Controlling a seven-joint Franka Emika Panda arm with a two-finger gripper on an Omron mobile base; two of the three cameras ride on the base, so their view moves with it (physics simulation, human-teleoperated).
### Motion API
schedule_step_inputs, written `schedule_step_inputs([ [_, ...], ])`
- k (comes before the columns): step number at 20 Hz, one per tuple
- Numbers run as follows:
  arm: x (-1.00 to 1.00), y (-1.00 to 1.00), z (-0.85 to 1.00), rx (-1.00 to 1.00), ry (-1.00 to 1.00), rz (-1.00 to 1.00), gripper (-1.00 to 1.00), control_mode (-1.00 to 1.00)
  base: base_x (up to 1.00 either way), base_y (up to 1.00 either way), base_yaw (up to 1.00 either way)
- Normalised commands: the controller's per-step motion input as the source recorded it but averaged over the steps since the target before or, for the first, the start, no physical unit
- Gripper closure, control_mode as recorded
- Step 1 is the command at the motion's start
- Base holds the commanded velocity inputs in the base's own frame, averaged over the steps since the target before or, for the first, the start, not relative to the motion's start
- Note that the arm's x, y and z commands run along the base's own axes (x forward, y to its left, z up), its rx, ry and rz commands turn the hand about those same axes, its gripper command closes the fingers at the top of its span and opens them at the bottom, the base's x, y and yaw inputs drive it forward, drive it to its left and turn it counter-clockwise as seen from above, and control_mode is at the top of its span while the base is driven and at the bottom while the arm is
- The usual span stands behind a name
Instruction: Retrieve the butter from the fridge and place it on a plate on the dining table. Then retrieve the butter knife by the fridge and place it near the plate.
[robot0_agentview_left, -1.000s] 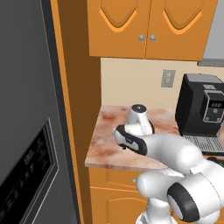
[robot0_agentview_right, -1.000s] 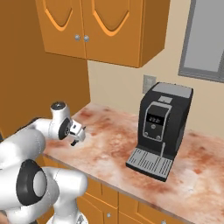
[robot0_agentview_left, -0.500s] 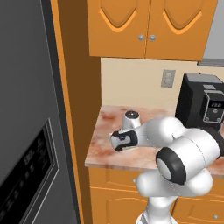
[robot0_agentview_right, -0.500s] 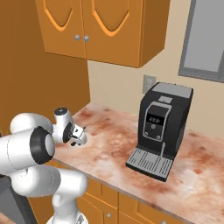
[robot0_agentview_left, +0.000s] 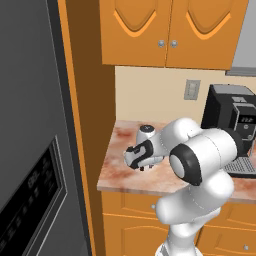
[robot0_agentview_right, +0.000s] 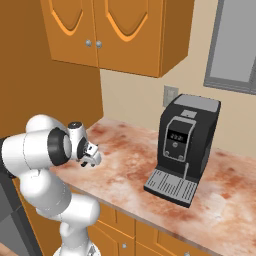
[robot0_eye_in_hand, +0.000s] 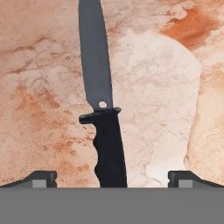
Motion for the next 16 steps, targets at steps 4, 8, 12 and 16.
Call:
schedule_step_inputs([
  [4, 0.0, 0.0, -0.3, 0.0, 0.08, 0.0, -1.0, -1.0, 0.0, 0.0, 0.0],
  [8, 0.0, 0.0, -0.32, 0.0, 0.05, 0.0, -1.0, -1.0, 0.0, 0.0, 0.0],
  [12, 0.0, 0.01, -0.31, 0.0, 0.0, 0.0, 1.0, -1.0, 0.0, 0.0, 0.0],
  [16, 0.0, 0.14, -0.28, 0.0, 0.0, 0.0, 1.0, -1.0, 0.0, 0.0, 0.0],
])
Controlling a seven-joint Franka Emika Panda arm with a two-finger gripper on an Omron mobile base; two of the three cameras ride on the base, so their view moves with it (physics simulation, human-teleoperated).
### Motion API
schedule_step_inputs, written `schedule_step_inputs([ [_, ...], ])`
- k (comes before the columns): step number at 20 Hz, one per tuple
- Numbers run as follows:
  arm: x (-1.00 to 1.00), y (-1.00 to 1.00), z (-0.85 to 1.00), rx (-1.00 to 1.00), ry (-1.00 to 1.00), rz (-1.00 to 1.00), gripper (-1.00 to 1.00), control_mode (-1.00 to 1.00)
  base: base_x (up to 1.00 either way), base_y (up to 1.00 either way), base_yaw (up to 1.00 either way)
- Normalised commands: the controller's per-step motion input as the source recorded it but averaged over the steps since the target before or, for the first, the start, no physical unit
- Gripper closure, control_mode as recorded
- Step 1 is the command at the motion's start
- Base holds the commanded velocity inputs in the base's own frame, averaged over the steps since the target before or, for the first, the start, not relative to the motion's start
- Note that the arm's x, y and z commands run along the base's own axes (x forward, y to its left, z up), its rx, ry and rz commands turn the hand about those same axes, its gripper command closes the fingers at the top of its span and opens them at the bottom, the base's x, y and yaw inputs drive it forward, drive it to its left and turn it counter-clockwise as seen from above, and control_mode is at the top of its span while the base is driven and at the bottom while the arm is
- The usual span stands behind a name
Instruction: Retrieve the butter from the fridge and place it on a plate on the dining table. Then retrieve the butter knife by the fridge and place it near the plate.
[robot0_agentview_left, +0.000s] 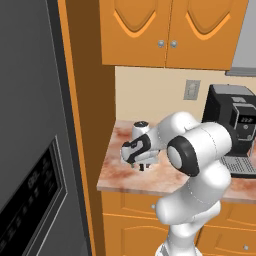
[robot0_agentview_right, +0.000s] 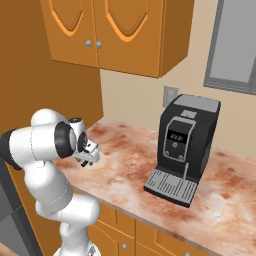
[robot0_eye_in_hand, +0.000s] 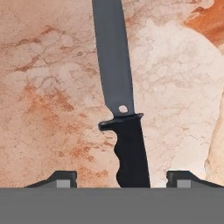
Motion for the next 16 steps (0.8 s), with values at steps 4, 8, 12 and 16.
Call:
schedule_step_inputs([
  [4, 0.0, 0.16, -0.18, 0.0, 0.0, 0.0, 1.0, -1.0, 0.0, 0.0, 0.0],
  [8, 0.01, 0.04, -0.07, 0.0, -0.03, 0.0, 1.0, -1.0, 0.0, 0.0, 0.0],
  [12, 0.0, -0.02, 0.01, 0.0, -0.04, 0.01, 1.0, -1.0, 0.0, 0.0, 0.0],
  [16, -0.27, -0.26, 0.46, 0.0, 0.02, 0.09, 1.0, -1.0, 0.0, 0.0, 0.0],
])
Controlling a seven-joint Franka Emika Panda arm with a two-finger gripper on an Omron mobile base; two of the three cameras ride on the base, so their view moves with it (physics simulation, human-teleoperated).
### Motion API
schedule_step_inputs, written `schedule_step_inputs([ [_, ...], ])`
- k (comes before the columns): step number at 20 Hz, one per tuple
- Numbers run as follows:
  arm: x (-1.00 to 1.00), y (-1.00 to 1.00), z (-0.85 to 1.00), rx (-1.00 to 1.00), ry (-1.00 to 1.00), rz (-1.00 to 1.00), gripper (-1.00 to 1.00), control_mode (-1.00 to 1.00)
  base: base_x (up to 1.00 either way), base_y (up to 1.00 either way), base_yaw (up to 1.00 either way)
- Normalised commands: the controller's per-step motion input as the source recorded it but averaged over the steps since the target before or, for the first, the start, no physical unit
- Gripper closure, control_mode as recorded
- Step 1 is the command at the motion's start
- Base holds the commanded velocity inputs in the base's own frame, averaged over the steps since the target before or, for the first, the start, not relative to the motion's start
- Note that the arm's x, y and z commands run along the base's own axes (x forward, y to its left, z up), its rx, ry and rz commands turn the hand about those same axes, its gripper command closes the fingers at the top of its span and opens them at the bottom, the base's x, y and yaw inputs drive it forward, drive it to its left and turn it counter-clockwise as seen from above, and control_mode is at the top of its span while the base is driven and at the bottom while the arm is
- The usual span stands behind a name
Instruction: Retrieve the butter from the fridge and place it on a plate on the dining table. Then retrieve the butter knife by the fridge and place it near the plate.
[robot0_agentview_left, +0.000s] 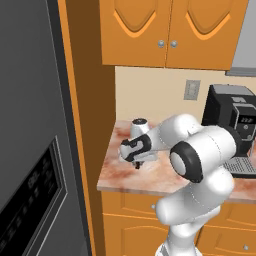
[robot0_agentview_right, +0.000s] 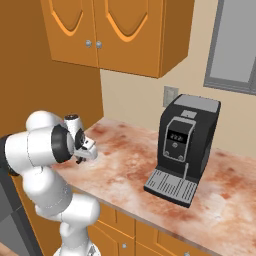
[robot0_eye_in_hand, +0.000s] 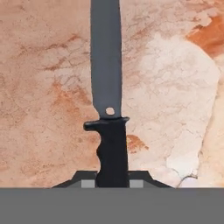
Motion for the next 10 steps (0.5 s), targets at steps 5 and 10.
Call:
schedule_step_inputs([
  [5, -0.58, -0.43, 0.95, 0.04, 0.06, 0.13, 1.0, -1.0, 0.0, 0.0, 0.0],
  [10, -0.89, -0.11, 0.9, 0.05, 0.0, 0.11, 1.0, -1.0, 0.0, 0.0, 0.0],
])
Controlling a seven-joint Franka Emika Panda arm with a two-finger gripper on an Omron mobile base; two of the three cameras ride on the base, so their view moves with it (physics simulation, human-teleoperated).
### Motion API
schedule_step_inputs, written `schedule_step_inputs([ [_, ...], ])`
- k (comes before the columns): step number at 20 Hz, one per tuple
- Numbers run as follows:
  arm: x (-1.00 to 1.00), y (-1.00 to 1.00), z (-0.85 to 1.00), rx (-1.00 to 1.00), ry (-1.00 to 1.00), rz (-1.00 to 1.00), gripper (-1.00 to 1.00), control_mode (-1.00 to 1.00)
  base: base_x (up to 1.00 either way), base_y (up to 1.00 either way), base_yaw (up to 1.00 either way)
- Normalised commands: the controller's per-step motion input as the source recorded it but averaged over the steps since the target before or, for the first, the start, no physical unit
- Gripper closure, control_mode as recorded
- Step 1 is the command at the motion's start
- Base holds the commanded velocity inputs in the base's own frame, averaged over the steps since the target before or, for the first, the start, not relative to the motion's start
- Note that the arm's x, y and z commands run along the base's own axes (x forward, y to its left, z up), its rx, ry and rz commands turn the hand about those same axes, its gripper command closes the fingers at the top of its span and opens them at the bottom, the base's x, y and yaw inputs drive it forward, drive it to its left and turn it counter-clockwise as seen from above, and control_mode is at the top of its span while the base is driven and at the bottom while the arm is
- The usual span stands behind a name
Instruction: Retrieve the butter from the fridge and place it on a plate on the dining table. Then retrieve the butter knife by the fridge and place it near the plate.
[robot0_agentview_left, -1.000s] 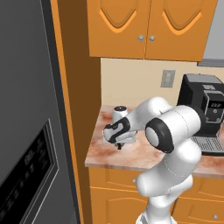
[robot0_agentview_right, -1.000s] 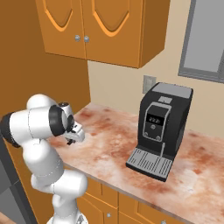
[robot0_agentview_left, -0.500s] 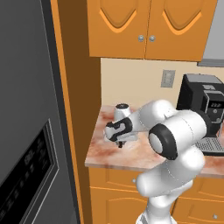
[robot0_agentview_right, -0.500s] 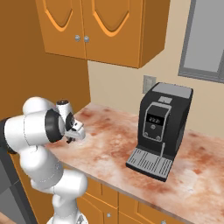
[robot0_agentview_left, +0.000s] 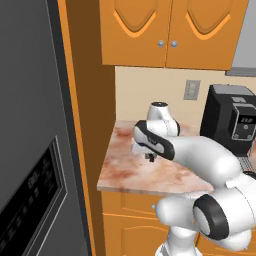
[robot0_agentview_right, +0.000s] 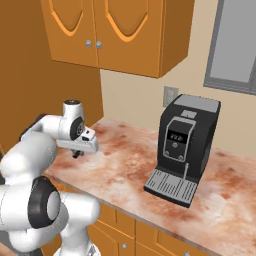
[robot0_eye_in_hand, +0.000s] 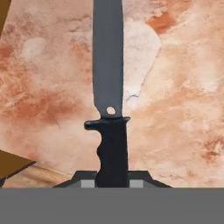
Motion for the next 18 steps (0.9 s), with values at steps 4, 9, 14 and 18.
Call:
schedule_step_inputs([
  [4, -1.0, 0.0, 0.58, 0.0, -0.02, 0.02, 1.0, -1.0, 0.0, 0.0, 0.0],
  [9, -0.75, -0.03, 0.97, 0.0, -0.01, 0.01, 1.0, -1.0, 0.0, 0.0, 0.0],
  [14, -0.88, -0.06, 0.61, -0.02, -0.13, 0.03, 1.0, -1.0, 0.0, 0.0, 0.0],
  [18, -0.37, -0.44, 0.17, -0.17, -0.01, 0.0, 1.0, -1.0, 0.0, 0.0, 0.0],
])
